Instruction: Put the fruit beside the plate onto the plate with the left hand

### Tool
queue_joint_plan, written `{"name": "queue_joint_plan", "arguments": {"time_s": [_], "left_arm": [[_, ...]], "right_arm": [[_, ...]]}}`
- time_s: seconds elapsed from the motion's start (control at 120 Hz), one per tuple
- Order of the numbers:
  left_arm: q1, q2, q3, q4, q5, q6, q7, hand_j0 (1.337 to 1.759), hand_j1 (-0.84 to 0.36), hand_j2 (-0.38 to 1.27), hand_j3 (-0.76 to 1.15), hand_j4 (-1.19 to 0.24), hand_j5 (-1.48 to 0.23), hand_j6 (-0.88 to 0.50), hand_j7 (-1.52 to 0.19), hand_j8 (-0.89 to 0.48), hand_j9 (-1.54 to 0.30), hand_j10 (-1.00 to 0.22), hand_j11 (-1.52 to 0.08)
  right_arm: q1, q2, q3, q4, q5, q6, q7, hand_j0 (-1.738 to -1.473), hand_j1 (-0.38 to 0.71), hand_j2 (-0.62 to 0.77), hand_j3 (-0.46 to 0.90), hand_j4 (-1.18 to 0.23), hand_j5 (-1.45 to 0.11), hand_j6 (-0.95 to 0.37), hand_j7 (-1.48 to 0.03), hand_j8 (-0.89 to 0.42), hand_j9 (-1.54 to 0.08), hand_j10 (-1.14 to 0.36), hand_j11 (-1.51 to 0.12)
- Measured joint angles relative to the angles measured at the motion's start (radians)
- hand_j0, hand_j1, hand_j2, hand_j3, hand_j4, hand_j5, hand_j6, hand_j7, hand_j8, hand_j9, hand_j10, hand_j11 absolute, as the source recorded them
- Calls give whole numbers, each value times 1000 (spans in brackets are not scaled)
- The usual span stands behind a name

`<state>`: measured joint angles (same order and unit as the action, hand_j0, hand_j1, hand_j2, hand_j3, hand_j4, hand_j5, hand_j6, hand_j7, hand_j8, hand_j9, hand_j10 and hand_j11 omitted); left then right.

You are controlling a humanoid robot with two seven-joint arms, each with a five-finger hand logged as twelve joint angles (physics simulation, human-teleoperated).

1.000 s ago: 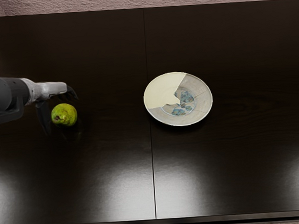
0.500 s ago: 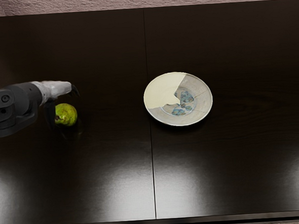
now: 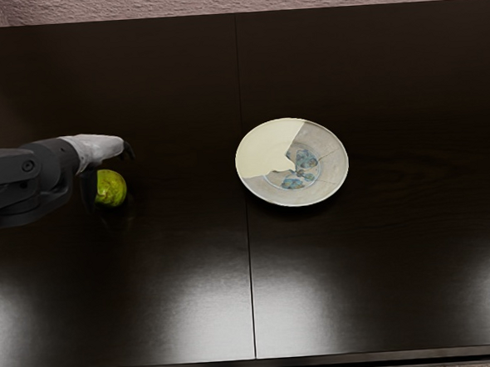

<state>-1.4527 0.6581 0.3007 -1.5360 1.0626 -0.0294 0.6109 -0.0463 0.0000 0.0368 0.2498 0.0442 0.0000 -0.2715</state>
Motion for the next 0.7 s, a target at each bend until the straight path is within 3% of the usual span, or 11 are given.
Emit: {"name": "queue_joint_plan", "arguments": {"time_s": [0.7], "left_arm": [[49,-51,0,58,64,16,0,1658,31,63,0,-258,-334,-259,-333,-259,-333,-258,-333]], "right_arm": [[-6,0,1,-1,0,0,0,-1658,-314,-6,0,-29,-38,-29,-38,-29,-38,-29,-38]]}}
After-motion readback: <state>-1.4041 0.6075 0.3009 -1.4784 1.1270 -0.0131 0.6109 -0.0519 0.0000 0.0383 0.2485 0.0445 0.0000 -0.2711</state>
